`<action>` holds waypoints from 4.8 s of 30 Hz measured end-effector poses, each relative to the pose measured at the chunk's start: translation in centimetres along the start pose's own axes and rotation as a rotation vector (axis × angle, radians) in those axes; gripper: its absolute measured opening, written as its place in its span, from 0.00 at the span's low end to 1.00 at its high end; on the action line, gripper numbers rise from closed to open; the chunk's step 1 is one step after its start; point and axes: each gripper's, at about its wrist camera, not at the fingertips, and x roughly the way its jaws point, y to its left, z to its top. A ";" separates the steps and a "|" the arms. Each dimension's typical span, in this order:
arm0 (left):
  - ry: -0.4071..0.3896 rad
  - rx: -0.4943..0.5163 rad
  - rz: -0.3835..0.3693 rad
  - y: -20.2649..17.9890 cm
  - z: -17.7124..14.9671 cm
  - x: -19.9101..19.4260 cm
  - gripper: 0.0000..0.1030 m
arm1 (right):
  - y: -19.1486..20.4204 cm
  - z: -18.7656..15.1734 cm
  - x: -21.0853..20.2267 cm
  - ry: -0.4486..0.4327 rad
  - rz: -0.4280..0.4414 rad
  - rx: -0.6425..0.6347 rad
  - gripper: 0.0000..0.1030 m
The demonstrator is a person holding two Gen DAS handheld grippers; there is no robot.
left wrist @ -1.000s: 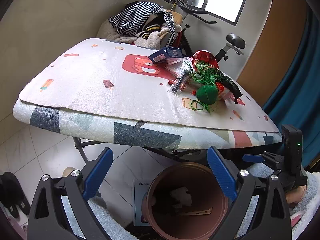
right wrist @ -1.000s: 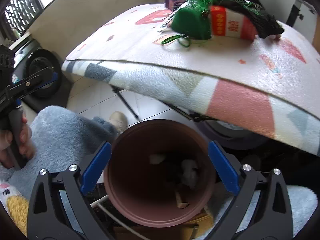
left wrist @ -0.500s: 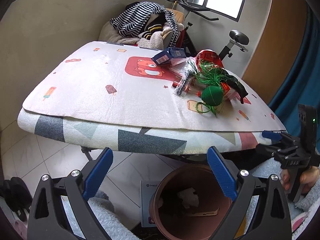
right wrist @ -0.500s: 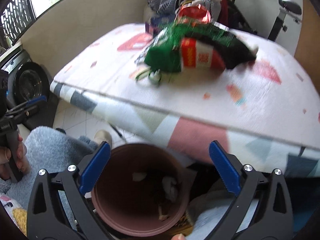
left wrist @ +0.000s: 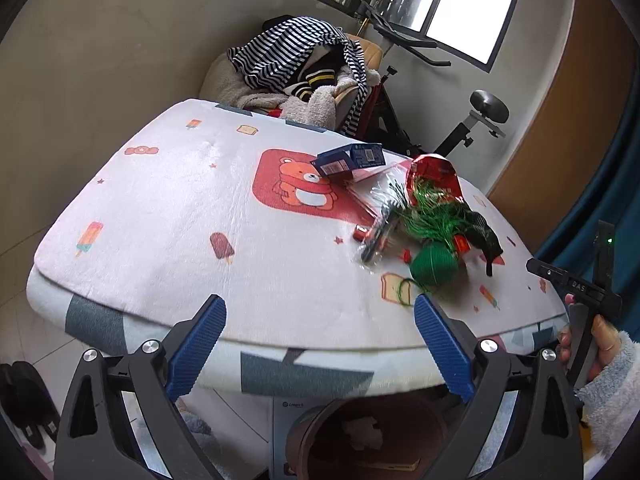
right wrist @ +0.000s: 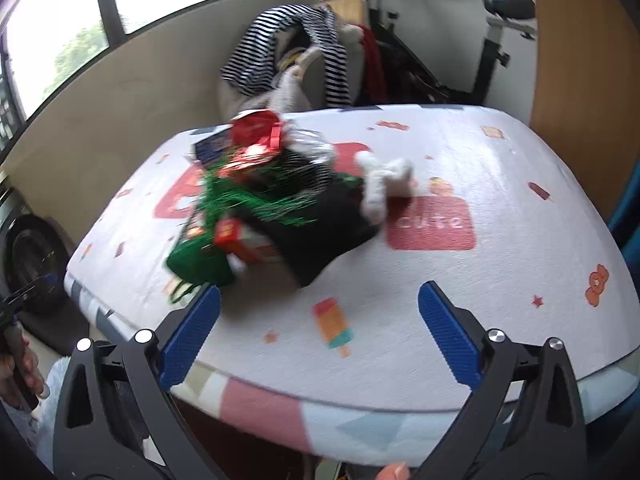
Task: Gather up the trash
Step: 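Reach the right gripper to the white fluffy item and grasp it, then grasp the blue milk carton with the left gripper while the right holds the fluffy item, then carry the blue carton over the brown pot and open the left gripper, then carry the white fluffy item over the pot and open the right gripper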
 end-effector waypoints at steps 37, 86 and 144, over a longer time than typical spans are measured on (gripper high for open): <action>0.090 0.341 0.097 -6.4 13.7 21.0 0.90 | -10.4 8.4 12.1 -0.088 -0.029 0.183 0.45; 0.044 0.376 -0.143 -7.7 1.9 -0.3 0.39 | 1.6 3.1 -2.7 -0.148 0.089 -0.114 0.45; 0.164 0.371 -0.176 -7.3 -10.5 -1.4 0.89 | 9.6 -10.3 -3.6 0.118 0.264 -0.376 0.46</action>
